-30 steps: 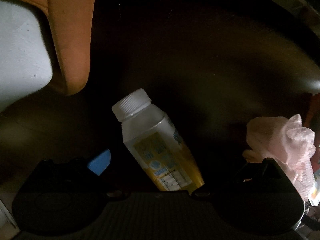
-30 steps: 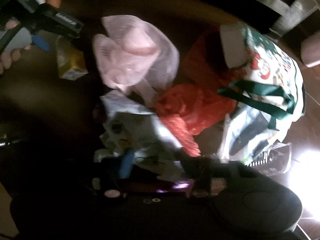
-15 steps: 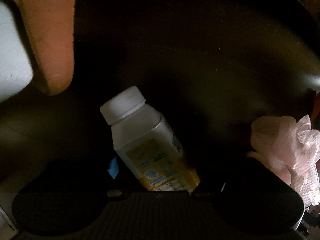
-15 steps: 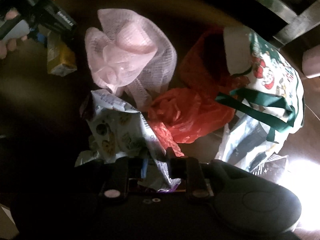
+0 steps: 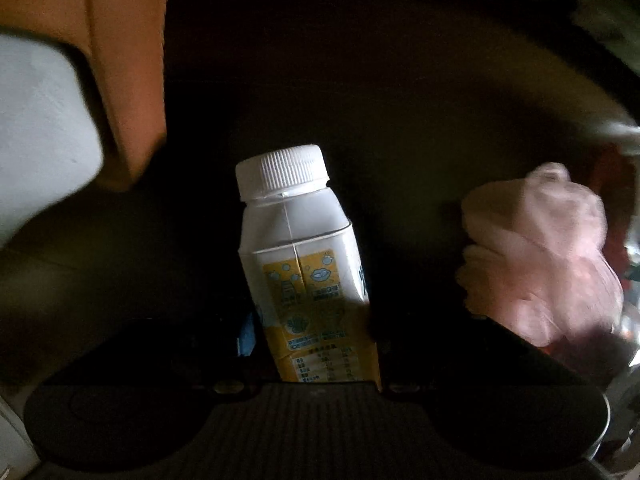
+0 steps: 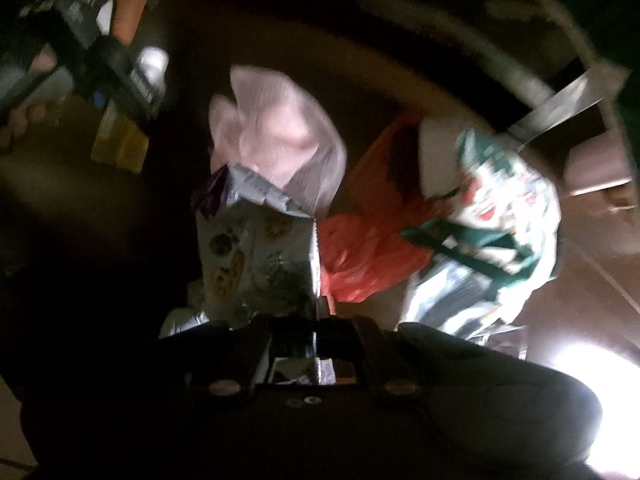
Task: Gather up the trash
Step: 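Lower the left tool to grasp the white bottle while the right tool grasps the snack wrapper, then carry the bottle and wrapper up to the green wastebasket with both tools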
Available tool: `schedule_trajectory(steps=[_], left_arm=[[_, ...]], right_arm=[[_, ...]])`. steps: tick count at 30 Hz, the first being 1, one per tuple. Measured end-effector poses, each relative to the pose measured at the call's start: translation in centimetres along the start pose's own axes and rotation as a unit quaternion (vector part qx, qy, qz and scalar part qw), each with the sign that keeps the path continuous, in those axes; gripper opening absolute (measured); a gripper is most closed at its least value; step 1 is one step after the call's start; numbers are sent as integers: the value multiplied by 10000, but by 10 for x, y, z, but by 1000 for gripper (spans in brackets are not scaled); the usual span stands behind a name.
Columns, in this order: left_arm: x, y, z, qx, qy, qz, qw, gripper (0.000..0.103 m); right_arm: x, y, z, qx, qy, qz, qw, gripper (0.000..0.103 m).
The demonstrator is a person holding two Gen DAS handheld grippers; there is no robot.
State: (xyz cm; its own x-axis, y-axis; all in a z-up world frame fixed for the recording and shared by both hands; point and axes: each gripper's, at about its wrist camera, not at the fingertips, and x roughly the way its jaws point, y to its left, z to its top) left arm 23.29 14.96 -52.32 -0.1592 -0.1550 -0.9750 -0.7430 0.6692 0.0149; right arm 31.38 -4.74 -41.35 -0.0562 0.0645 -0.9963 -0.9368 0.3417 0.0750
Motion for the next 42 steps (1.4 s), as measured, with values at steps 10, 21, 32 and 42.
schedule_trajectory(steps=[10, 21, 32, 42], left_arm=[[-122, -6, -46, 621, -837, -514, 9932, 55], [-263, -27, -112, 1596, -2209, -1260, 9538, 55], [-402, -64, -212, 2340, -3551, -1773, 8875, 55], [-534, -124, -286, 3036, -4484, -2266, 8096, 55]], right_arm=[[-97, -8, -17, 757, -775, -879, 9902, 0], [-250, -5, -57, 1842, -2322, -1774, 9384, 0], [-371, 37, -142, 2593, -3597, -2095, 8715, 0], [-482, 35, -204, 2788, -4398, -2608, 8129, 0]])
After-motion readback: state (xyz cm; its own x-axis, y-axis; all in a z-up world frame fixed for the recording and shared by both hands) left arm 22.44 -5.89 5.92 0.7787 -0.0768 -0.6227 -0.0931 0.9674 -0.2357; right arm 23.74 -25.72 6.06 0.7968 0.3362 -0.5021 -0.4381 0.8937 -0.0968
